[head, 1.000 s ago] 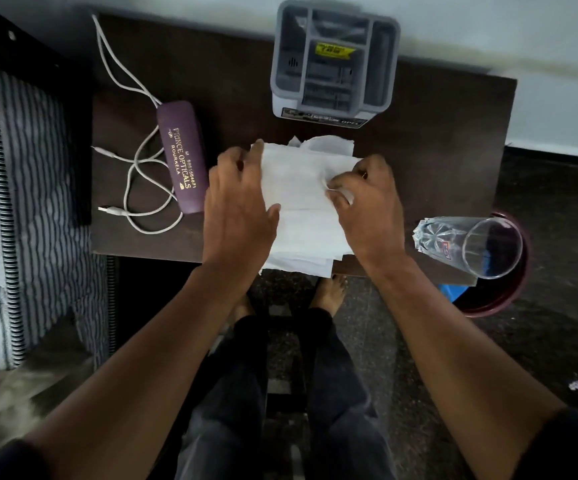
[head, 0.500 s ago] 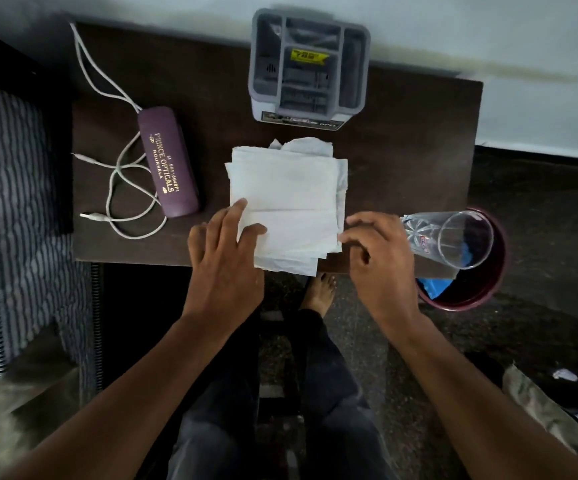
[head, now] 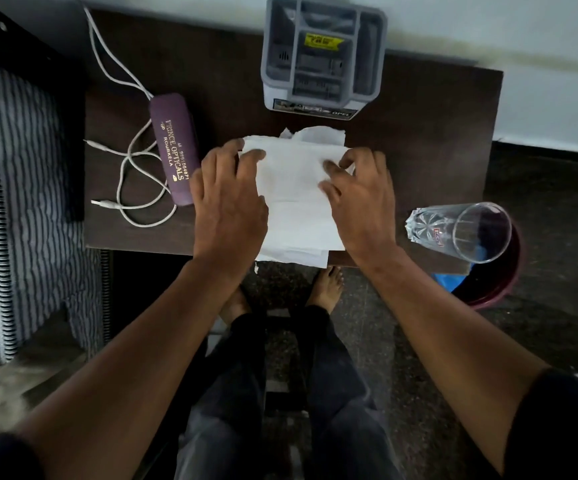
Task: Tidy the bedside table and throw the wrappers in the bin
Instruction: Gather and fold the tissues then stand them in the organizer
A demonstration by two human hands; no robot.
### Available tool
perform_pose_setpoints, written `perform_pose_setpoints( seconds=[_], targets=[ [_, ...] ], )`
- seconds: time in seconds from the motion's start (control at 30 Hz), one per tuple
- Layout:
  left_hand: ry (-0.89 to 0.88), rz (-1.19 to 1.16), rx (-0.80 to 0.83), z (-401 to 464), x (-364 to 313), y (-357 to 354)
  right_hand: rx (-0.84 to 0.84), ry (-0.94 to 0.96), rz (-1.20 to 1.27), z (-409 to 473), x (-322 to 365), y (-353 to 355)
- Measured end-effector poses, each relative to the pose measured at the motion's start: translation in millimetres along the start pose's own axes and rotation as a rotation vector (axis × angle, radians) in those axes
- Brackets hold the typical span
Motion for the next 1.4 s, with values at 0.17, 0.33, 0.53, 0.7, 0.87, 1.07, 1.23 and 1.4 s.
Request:
perform_pose_setpoints(
  seconds=[0.17, 0.33, 0.53, 0.7, 0.87, 1.07, 1.23, 1.4],
  targets=[
    [-0.025, 0.015, -0.008, -15, 1, -2, -0.038, -0.021, 0.098, -26, 1, 5],
    [0.038, -0.039, 0.030, -49, 17, -4, 0.116, -0.019, 0.105, -63, 3, 9],
    [0.062, -0.178, -0.055, -49, 25, -3, 0.065, -0.063, 0.160, -56, 1, 18],
    [0.031, -0.260, 0.020, -26, 9, -6, -0.082, -0.121, 0.285, -31, 5, 12],
    [0.117, -0.050, 0.102, -9, 3, -18, 0.207, -0.040, 0.112, -20, 14, -2],
    [0.405, -0.465, 0.108, -1, -4, -20, -0.105, -0.500, 0.360, -28, 6, 8],
    [0.532, -0.521, 0.228, 4, -16, -21, 0.006, -0.676, 0.560, -18, 11, 7],
    [0.518, -0.543, 0.272, 8, -15, -21, 0.029, -0.699, 0.581, -11, 9, 9]
  ],
)
Point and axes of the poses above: each hand's wrist, its own z-axis towards the middle knuckle, its own y-axis out of the back of the hand, x = y × z, the point moved 1 cm from there along z, towards the middle knuckle, and after that the axes turned 13 degrees about y, right-handed, at the moved point
